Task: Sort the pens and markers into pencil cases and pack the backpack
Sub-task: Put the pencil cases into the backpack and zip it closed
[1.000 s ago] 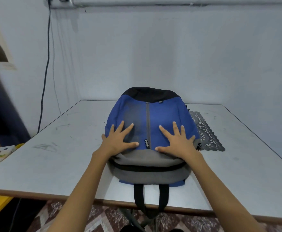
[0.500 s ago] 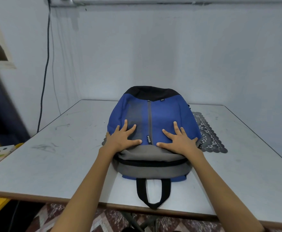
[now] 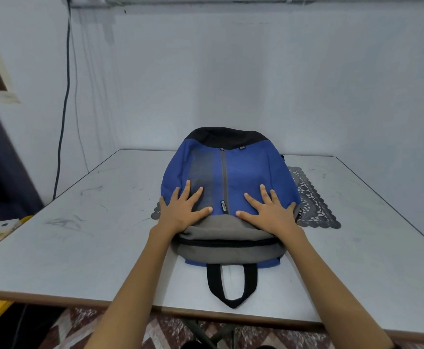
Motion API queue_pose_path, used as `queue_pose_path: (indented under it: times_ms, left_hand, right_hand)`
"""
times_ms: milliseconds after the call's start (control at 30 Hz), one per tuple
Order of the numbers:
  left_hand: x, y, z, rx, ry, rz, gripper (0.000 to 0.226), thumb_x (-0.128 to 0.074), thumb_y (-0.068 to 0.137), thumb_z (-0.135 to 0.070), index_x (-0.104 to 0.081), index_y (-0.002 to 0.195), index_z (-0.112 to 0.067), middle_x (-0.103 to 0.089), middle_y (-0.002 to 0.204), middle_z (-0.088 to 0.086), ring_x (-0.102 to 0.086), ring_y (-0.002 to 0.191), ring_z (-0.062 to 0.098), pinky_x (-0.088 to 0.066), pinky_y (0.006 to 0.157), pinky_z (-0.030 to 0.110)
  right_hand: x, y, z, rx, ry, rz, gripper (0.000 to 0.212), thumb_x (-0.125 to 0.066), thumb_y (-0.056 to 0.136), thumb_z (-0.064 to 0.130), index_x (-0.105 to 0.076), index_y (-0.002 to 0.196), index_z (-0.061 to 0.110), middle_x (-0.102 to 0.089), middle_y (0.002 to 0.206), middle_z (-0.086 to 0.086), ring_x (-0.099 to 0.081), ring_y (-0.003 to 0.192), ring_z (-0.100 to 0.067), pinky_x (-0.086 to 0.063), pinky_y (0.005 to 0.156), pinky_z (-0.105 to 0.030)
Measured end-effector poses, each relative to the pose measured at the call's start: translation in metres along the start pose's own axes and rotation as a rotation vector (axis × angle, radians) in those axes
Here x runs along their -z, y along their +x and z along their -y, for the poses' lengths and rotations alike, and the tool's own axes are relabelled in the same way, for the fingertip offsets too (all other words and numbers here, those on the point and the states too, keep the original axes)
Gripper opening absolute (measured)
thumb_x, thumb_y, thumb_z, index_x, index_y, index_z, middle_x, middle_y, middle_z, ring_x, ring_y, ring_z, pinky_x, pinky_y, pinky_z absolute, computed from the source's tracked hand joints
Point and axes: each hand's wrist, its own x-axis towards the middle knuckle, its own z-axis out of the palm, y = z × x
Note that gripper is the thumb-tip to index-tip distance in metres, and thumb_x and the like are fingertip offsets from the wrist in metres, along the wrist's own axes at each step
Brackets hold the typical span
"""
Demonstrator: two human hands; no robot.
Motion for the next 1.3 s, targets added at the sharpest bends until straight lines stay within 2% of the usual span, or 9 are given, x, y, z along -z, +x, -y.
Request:
queue_pose_path:
  times_ms: [200, 400, 467, 567, 633, 767, 833, 1067, 1300]
  left_hand:
    - [-0.01, -0.01, 0.001, -0.019, -0.006, -0.115, 0.066, -0.027, 0.095, -0.068, -0.016, 0.153, -0.04, 0.004, 0.164, -0.004, 0.004, 0.151, 0.022, 0.003, 0.119, 0.057]
    - [-0.011, -0.018, 0.005, -0.06, -0.177, -0.206, 0.082, -0.022, 0.078, -0.073, -0.036, 0.148, -0.034, -0.017, 0.162, -0.002, -0.012, 0.15, 0.021, -0.002, 0.119, 0.052]
    - [-0.011, -0.022, 0.009, -0.065, -0.389, -0.388, 0.069, -0.04, 0.081, -0.062, -0.05, 0.14, -0.027, -0.038, 0.153, 0.002, -0.032, 0.142, 0.025, -0.021, 0.116, 0.047]
    - [-0.005, -0.029, 0.017, 0.133, -0.55, -0.681, 0.046, -0.064, 0.085, -0.027, -0.057, 0.13, -0.02, -0.051, 0.136, 0.005, -0.045, 0.124, 0.027, -0.042, 0.094, 0.038]
    - [-0.002, -0.032, 0.026, 0.3, -0.558, -0.672, 0.052, -0.067, 0.084, -0.029, -0.052, 0.132, -0.018, -0.049, 0.135, 0.006, -0.044, 0.122, 0.028, -0.044, 0.087, 0.04]
    - [-0.002, -0.033, 0.044, 0.384, -0.617, -0.486, 0.059, -0.07, 0.08, -0.051, -0.059, 0.122, -0.01, -0.06, 0.112, 0.007, -0.055, 0.104, 0.028, -0.041, 0.083, 0.035]
    - [0.001, -0.035, 0.043, 0.357, -0.633, -0.48, 0.05, -0.07, 0.084, -0.047, -0.063, 0.115, -0.009, -0.062, 0.097, 0.001, -0.055, 0.092, 0.023, -0.039, 0.08, 0.031]
    - [0.007, -0.038, 0.034, 0.236, -0.735, -0.42, 0.055, -0.055, 0.065, -0.063, -0.067, 0.098, -0.021, -0.065, 0.087, -0.005, -0.058, 0.086, 0.017, -0.044, 0.079, 0.029]
    - [0.011, -0.032, 0.034, 0.202, -1.15, -0.298, 0.011, -0.06, 0.086, -0.019, -0.064, 0.091, -0.01, -0.065, 0.088, 0.016, -0.056, 0.081, 0.023, -0.05, 0.075, 0.039]
  right_hand:
    - [-0.01, -0.006, -0.001, -0.007, -0.024, -0.06, 0.072, -0.016, 0.088, 0.075, 0.002, 0.151, 0.044, 0.015, 0.161, 0.0, 0.014, 0.148, -0.025, 0.007, 0.111, -0.065]
    - [-0.014, -0.011, -0.003, 0.001, 0.011, -0.108, 0.07, -0.022, 0.09, 0.073, -0.008, 0.152, 0.042, 0.005, 0.163, 0.0, 0.008, 0.149, -0.023, 0.007, 0.113, -0.061]
    - [-0.015, -0.015, -0.005, 0.021, 0.161, -0.231, 0.066, -0.037, 0.092, 0.066, -0.027, 0.15, 0.035, -0.014, 0.161, -0.002, -0.008, 0.149, -0.022, -0.001, 0.116, -0.055]
    - [-0.007, -0.021, -0.01, -0.01, 0.557, -0.587, 0.047, -0.061, 0.09, 0.041, -0.056, 0.132, 0.02, -0.05, 0.138, -0.007, -0.045, 0.129, -0.025, -0.033, 0.105, -0.041]
    - [-0.001, -0.026, -0.02, -0.152, 0.567, -0.735, 0.043, -0.064, 0.088, 0.035, -0.059, 0.126, 0.017, -0.056, 0.128, -0.009, -0.051, 0.118, -0.028, -0.041, 0.094, -0.041]
    - [0.006, -0.034, -0.04, -0.303, 0.766, -0.61, 0.046, -0.067, 0.088, 0.032, -0.056, 0.124, 0.005, -0.059, 0.123, -0.014, -0.053, 0.113, -0.029, -0.037, 0.077, -0.032]
    - [0.008, -0.033, -0.043, -0.313, 0.851, -0.567, 0.046, -0.069, 0.087, 0.029, -0.058, 0.123, 0.002, -0.063, 0.12, -0.014, -0.056, 0.11, -0.029, -0.033, 0.074, -0.027]
    - [0.002, -0.019, -0.05, -0.291, 1.044, -0.494, 0.056, -0.072, 0.081, 0.017, -0.052, 0.133, 0.009, -0.06, 0.128, -0.01, -0.059, 0.113, -0.028, -0.048, 0.095, -0.043]
    - [0.004, -0.012, -0.055, -0.266, 1.763, -0.284, 0.021, -0.053, 0.088, -0.001, -0.061, 0.102, 0.012, -0.068, 0.089, -0.005, -0.061, 0.078, -0.017, -0.052, 0.06, -0.024]
